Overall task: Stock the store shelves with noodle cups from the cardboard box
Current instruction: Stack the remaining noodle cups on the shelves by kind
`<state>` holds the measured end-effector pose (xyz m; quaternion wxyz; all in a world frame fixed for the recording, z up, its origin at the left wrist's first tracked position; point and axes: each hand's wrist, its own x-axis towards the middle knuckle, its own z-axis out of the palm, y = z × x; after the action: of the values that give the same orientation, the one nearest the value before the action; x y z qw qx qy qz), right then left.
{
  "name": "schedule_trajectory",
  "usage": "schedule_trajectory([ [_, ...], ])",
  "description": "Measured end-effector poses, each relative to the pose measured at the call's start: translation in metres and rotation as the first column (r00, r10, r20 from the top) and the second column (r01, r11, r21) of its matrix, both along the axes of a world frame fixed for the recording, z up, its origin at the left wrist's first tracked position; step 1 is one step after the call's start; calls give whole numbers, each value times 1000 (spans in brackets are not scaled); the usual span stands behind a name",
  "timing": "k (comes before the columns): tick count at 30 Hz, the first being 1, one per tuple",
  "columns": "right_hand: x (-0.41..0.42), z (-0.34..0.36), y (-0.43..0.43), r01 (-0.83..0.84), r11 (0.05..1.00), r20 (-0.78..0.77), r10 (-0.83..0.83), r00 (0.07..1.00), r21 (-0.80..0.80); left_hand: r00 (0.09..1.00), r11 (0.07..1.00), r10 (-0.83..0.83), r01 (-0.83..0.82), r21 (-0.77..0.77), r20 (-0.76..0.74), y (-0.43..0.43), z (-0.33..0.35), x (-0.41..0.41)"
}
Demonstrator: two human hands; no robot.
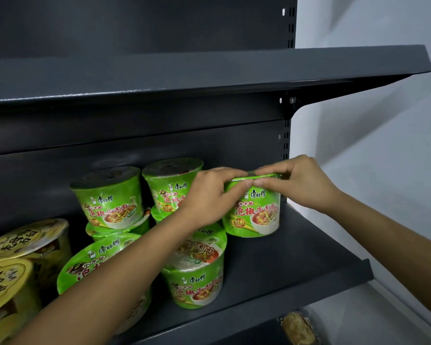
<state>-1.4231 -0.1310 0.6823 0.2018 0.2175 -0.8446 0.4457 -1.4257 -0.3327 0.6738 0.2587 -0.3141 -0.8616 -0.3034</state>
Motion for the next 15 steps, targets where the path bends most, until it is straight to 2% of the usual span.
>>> schedule_trajectory([
  [8,7,22,-18,72,997,-34,-71,997,24,998,991,37,-31,132,-44,-14,15,8],
  [15,18,19,-46,18,1000,-56,-18,998,2,989,986,67,-46,158,-134,-41,17,23],
])
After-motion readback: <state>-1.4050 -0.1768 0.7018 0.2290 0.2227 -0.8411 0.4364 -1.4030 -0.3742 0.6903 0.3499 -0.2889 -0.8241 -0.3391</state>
